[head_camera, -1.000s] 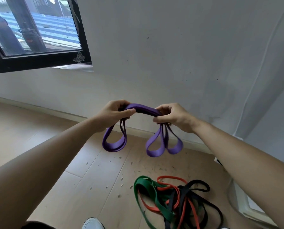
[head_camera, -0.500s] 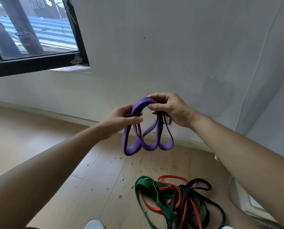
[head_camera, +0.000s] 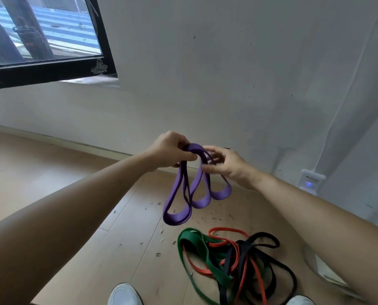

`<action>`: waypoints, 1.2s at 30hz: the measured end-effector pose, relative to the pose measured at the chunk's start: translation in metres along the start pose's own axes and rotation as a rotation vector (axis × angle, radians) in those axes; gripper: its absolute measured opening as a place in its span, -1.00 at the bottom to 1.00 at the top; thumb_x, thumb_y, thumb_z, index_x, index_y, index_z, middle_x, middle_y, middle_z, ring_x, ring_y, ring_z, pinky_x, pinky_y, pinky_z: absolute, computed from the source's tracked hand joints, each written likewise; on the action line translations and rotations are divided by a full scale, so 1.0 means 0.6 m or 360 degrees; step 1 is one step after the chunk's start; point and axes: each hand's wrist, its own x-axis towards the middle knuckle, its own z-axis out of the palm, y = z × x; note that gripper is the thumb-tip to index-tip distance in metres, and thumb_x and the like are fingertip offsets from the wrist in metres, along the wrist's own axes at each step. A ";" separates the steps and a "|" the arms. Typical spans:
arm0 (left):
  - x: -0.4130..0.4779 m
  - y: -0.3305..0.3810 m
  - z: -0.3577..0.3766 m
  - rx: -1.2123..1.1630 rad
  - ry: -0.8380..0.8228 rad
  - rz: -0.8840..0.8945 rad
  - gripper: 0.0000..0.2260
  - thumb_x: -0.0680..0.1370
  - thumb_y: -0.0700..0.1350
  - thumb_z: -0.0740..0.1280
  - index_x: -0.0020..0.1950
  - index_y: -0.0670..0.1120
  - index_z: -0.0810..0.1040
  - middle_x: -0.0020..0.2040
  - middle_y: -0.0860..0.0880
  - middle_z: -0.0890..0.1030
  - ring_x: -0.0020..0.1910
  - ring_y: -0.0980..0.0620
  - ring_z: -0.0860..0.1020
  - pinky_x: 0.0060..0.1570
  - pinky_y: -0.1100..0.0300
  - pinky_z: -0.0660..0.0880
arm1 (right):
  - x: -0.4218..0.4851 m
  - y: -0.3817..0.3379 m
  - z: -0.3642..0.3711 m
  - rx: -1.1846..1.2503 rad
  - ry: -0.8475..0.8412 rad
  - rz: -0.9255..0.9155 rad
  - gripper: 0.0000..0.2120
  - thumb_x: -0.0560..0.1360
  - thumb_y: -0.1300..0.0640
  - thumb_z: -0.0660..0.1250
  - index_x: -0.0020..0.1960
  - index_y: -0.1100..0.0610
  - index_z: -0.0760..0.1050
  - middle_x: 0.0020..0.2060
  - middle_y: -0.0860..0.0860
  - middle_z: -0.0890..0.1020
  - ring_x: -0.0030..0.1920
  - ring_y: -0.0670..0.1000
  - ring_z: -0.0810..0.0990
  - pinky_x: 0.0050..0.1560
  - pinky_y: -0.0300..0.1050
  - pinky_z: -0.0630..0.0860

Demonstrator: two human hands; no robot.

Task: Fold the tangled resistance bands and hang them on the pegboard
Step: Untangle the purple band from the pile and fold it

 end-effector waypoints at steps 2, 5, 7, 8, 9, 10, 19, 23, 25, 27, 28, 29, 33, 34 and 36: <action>0.011 -0.012 0.015 -0.0224 -0.0026 -0.0111 -0.82 0.48 -0.12 0.54 0.04 -0.08 0.66 -0.06 -0.12 0.69 -0.09 -0.08 0.71 -0.13 0.03 0.70 | -0.013 0.044 0.010 -0.0030 -0.0062 0.0108 -0.29 0.34 -0.08 0.60 0.44 -0.04 0.46 0.18 0.02 0.66 0.24 0.04 0.61 0.25 -0.10 0.53; 0.034 -0.030 0.056 -0.0571 0.0039 -0.0234 -0.82 0.50 -0.15 0.52 0.08 -0.10 0.67 -0.10 -0.10 0.67 -0.15 -0.02 0.69 -0.19 0.10 0.69 | -0.023 0.096 0.034 0.0084 -0.0045 0.0208 -0.26 0.33 -0.07 0.63 0.42 -0.21 0.36 0.29 -0.15 0.58 0.34 -0.12 0.51 0.34 -0.14 0.42; 0.052 -0.042 0.092 -0.0784 0.0116 -0.0335 -0.82 0.51 -0.18 0.50 0.10 -0.15 0.67 -0.16 -0.10 0.64 -0.24 0.01 0.64 -0.23 0.12 0.67 | -0.020 0.122 0.051 0.0066 0.0016 0.0212 -0.11 0.29 -0.03 0.66 0.48 -0.18 0.25 0.36 -0.15 0.49 0.36 -0.12 0.46 0.34 -0.14 0.40; 0.062 -0.048 0.111 -0.0898 0.0152 -0.0393 -0.81 0.52 -0.20 0.49 0.11 -0.19 0.66 -0.19 -0.09 0.63 -0.28 0.02 0.62 -0.24 0.13 0.67 | -0.015 0.137 0.061 0.0025 0.0062 0.0210 0.00 0.25 -0.04 0.68 0.52 -0.14 0.18 0.38 -0.14 0.44 0.37 -0.13 0.43 0.34 -0.13 0.40; 0.072 -0.055 0.129 -0.1018 0.0182 -0.0447 -0.81 0.52 -0.21 0.48 0.11 -0.21 0.65 -0.21 -0.08 0.62 -0.32 0.04 0.61 -0.24 0.12 0.68 | -0.010 0.151 0.070 -0.0002 0.0126 0.0211 0.09 0.21 -0.06 0.71 0.55 -0.10 0.13 0.40 -0.13 0.41 0.37 -0.13 0.42 0.34 -0.11 0.40; 0.083 -0.062 0.146 -0.1124 0.0203 -0.0490 -0.82 0.53 -0.20 0.48 0.10 -0.21 0.64 -0.22 -0.07 0.62 -0.33 0.04 0.62 -0.22 0.10 0.68 | -0.004 0.169 0.078 -0.0026 0.0211 0.0232 0.16 0.17 -0.09 0.72 0.55 -0.08 0.08 0.41 -0.11 0.39 0.37 -0.11 0.41 0.34 -0.09 0.40; 0.141 -0.191 0.257 -0.1535 0.0181 -0.0574 -0.77 0.54 -0.21 0.47 0.19 -0.18 0.62 -0.02 -0.14 0.68 -0.04 -0.11 0.69 -0.02 -0.02 0.68 | 0.018 0.328 0.044 -0.0426 0.0600 0.0418 -0.57 0.36 0.05 0.57 0.17 -0.08 0.50 -0.01 -0.19 0.63 0.04 -0.13 0.62 0.18 0.04 0.60; 0.148 -0.256 0.303 -0.1511 0.0115 -0.0635 -0.72 0.56 -0.25 0.44 0.26 -0.22 0.58 0.10 -0.21 0.67 0.04 -0.20 0.70 0.01 -0.01 0.68 | 0.048 0.393 -0.001 -0.0769 0.0502 0.0347 -0.70 0.31 -0.18 0.42 0.02 -0.15 0.55 -0.10 -0.17 0.69 0.01 -0.02 0.67 0.21 0.14 0.54; 0.158 -0.283 0.333 -0.1517 0.0115 -0.0721 -0.70 0.56 -0.26 0.44 0.28 -0.23 0.56 0.10 -0.22 0.67 0.05 -0.19 0.70 -0.01 0.07 0.68 | 0.073 0.422 -0.018 -0.0922 0.0395 0.0319 -0.77 0.38 -0.10 0.43 0.01 -0.10 0.59 -0.12 -0.12 0.69 -0.01 0.02 0.66 0.28 0.07 0.39; 0.173 -0.308 0.369 -0.1478 0.0112 -0.0810 -0.69 0.56 -0.27 0.44 0.29 -0.24 0.55 0.09 -0.21 0.68 0.03 -0.16 0.71 -0.01 0.10 0.68 | 0.093 0.448 -0.033 -0.1166 0.0326 0.0293 -0.82 0.46 0.00 0.46 0.05 -0.05 0.61 -0.09 -0.09 0.70 0.00 0.04 0.64 0.21 -0.06 0.21; 0.181 -0.320 0.386 -0.1450 0.0110 -0.0857 -0.68 0.55 -0.27 0.44 0.29 -0.25 0.55 0.07 -0.21 0.68 0.01 -0.14 0.72 -0.01 0.11 0.67 | 0.099 0.459 -0.038 -0.1303 0.0291 0.0268 -0.83 0.49 0.02 0.45 0.08 -0.05 0.61 -0.07 -0.08 0.70 0.00 0.04 0.63 0.19 -0.05 0.17; 0.189 -0.332 0.403 -0.1419 0.0112 -0.0908 -0.68 0.55 -0.26 0.44 0.29 -0.25 0.55 0.06 -0.21 0.68 0.00 -0.12 0.72 -0.01 0.11 0.67 | 0.104 0.470 -0.041 -0.1432 0.0241 0.0228 -0.83 0.51 0.02 0.43 0.10 -0.06 0.59 -0.05 -0.08 0.70 0.00 0.04 0.61 0.18 -0.04 0.16; 0.219 -0.376 0.448 -0.1245 0.0157 -0.1088 -0.71 0.56 -0.23 0.43 0.27 -0.26 0.57 0.01 -0.20 0.68 -0.03 -0.12 0.71 -0.05 0.12 0.67 | 0.120 0.523 -0.033 -0.1773 -0.0094 0.0203 -0.74 0.56 0.04 0.37 0.23 -0.03 0.47 0.13 0.00 0.62 0.15 0.09 0.53 0.27 0.02 0.21; 0.224 -0.388 0.454 -0.1197 0.0168 -0.1115 -0.71 0.56 -0.23 0.43 0.27 -0.26 0.57 -0.01 -0.19 0.67 -0.05 -0.11 0.71 -0.10 0.16 0.67 | 0.125 0.540 -0.026 -0.1826 -0.0229 0.0254 -0.68 0.56 0.05 0.38 0.29 -0.02 0.43 0.20 0.01 0.59 0.23 0.10 0.50 0.30 0.06 0.21; 0.229 -0.414 0.463 -0.1094 0.0171 -0.1148 -0.73 0.56 -0.23 0.42 0.25 -0.25 0.57 -0.05 -0.15 0.65 -0.11 -0.06 0.68 -0.22 0.23 0.61 | 0.133 0.571 -0.011 -0.1836 -0.0448 0.0355 -0.56 0.53 0.05 0.40 0.37 -0.02 0.39 0.29 -0.01 0.54 0.36 0.09 0.40 0.37 0.14 0.17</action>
